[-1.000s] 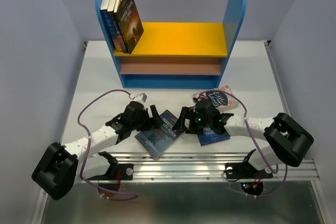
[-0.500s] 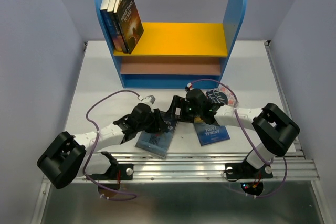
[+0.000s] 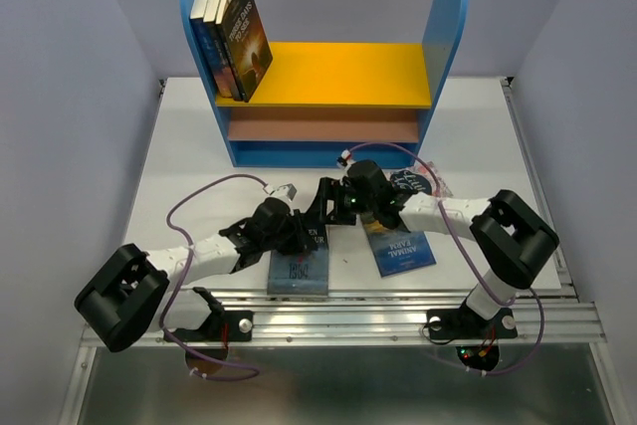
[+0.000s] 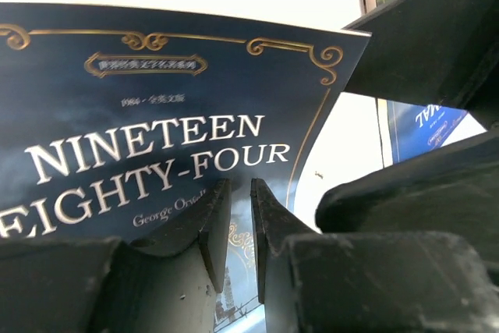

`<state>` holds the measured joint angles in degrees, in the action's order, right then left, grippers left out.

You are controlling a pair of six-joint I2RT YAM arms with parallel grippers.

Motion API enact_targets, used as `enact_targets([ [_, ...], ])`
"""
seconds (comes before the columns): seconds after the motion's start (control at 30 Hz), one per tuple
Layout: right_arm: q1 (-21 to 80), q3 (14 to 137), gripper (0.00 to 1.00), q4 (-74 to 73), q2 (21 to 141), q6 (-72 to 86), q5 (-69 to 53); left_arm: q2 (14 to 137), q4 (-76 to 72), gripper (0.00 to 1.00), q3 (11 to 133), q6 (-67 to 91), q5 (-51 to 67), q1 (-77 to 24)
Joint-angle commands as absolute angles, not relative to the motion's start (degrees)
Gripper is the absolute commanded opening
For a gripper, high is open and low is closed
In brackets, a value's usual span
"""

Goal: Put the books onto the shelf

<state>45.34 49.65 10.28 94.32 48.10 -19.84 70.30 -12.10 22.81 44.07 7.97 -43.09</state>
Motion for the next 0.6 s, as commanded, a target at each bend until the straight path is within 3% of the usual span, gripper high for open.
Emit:
enact_targets([
  [0.0, 46.0, 51.4, 0.75, 13.8, 97.2, 43.9, -26.5, 73.0, -8.8, 0.28, 21.2, 43.8, 7.4, -43.7],
  [0.2, 46.0, 49.1, 0.44, 19.3, 99.2, 33.7, -23.7, 74.6, -9.1, 0.24, 21.1, 43.5, 7.2, -43.7],
  [0.23, 46.0, 48.8, 0.27, 20.1, 99.6, 32.9, -24.3, 74.5, -9.0, 0.24, 21.0, 43.5, 6.9, -43.7],
  [0.3, 46.0, 48.5, 0.03, 23.3, 100.0, 32.3, -26.4, 74.2, -8.7, 0.24, 21.1, 43.5, 6.7, -43.7],
  [0.37, 46.0, 46.9, 0.01, 27.6, 99.8, 32.3, -28.6, 72.6, -8.3, 0.24, 21.3, 43.4, 6.2, -43.7],
  [0.47, 46.0, 45.4, 0.01, 30.0, 97.1, 31.2, -26.6, 68.1, -6.1, 0.35, 22.7, 43.0, 5.6, -43.7],
  [0.5, 46.0, 44.2, 0.01, 30.0, 95.9, 30.5, -25.2, 66.6, -5.0, 0.49, 23.2, 42.8, 5.1, -43.7],
  [0.57, 46.0, 43.1, 0.01, 30.1, 91.6, 28.1, -21.2, 60.8, -2.3, 0.65, 25.0, 42.5, 3.9, -43.7],
])
